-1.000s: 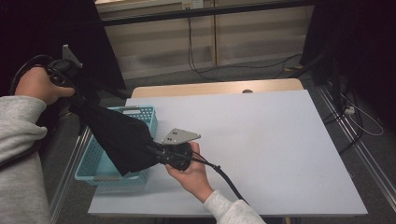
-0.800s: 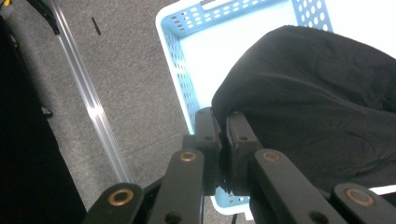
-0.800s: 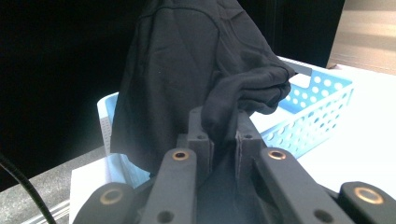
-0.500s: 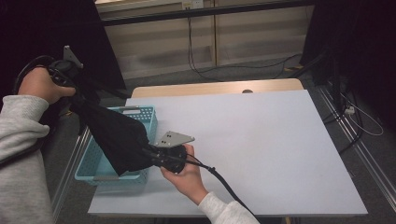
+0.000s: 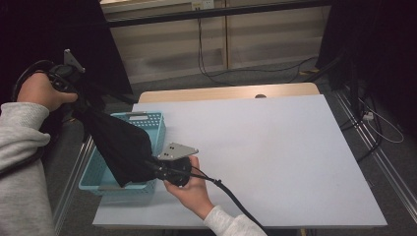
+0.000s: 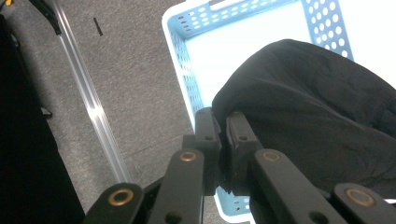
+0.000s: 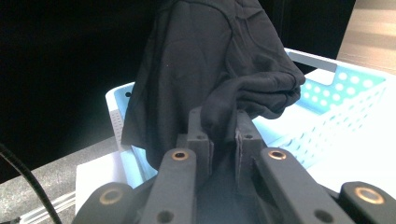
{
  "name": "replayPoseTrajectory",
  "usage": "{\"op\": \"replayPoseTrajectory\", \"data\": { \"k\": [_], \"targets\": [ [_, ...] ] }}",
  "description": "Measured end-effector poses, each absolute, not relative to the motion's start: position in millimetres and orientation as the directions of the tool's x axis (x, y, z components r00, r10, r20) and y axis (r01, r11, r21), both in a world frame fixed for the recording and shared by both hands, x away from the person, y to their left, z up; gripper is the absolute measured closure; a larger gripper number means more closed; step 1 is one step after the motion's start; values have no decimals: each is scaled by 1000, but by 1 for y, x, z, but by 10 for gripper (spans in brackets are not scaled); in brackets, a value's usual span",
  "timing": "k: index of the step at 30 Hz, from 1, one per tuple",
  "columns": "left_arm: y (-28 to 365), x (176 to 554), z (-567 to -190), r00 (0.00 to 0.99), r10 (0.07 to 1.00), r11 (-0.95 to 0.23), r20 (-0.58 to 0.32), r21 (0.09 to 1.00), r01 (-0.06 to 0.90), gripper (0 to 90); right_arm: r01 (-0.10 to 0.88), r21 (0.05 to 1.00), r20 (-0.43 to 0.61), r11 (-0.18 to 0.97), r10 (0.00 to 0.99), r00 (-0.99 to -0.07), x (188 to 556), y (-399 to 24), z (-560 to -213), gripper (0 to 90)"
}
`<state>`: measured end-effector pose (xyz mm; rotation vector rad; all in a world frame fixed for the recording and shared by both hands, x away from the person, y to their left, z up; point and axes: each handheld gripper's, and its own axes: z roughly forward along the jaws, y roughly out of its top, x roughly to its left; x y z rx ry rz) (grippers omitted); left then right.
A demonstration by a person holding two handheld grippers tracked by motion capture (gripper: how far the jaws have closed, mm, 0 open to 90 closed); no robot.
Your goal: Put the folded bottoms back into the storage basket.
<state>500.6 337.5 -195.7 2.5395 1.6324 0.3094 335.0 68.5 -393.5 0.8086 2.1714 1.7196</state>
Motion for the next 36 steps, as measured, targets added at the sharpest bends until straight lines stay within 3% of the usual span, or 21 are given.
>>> {"op": "replayPoseTrajectory", "data": {
  "k": [11, 15, 16, 17, 18, 23, 36],
  "targets": [
    [354, 515, -196, 390, 915, -404, 105, 224, 887, 857, 257, 958, 142, 130, 563, -814, 340, 89, -394, 809],
    [358, 531, -202, 376, 920, -390, 106, 317, 864, 845, 251, 962, 140, 109, 592, -794, 339, 98, -392, 764],
    [357, 534, -207, 368, 924, -380, 106, 361, 851, 815, 233, 961, 104, 146, 593, -798, 337, 101, -394, 671],
    [357, 536, -213, 357, 926, -375, 121, 384, 844, 723, 218, 958, 67, 187, 592, -803, 334, 103, -395, 557],
    [356, 536, -220, 355, 927, -375, 125, 377, 847, 631, 213, 954, 48, 209, 596, -802, 331, 102, -395, 503],
    [348, 523, -247, 361, 929, -364, 80, 369, 855, 415, 212, 962, 54, 171, 643, -764, 329, 72, -392, 440],
    [333, 492, -271, 403, 915, -368, 2, 408, 835, 290, 239, 945, 31, 222, 667, -744, 331, 6, -395, 301]
  ]
}}
